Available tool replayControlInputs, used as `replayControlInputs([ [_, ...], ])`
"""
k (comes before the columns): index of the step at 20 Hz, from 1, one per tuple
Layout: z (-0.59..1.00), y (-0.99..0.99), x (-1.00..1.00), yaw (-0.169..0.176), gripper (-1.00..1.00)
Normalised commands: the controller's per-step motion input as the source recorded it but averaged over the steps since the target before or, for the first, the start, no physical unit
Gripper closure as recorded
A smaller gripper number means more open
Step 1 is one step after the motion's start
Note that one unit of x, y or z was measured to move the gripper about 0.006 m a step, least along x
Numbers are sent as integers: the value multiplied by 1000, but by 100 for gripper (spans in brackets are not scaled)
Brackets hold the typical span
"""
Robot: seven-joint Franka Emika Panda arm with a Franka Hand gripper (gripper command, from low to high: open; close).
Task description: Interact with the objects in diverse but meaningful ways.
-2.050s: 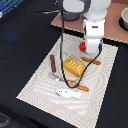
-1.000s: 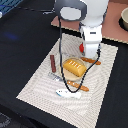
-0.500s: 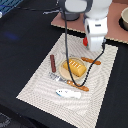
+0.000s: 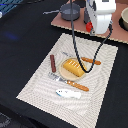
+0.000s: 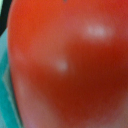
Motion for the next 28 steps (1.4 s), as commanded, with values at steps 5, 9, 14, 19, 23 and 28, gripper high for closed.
replayControlInputs([
  [5,94,-1000,-102,0,100],
  [9,52,-1000,-114,0,100],
  [14,22,-1000,-184,0,100],
  [19,0,-1000,-243,0,100],
  [23,0,-1000,-238,0,100],
  [28,0,-994,-193,0,100],
])
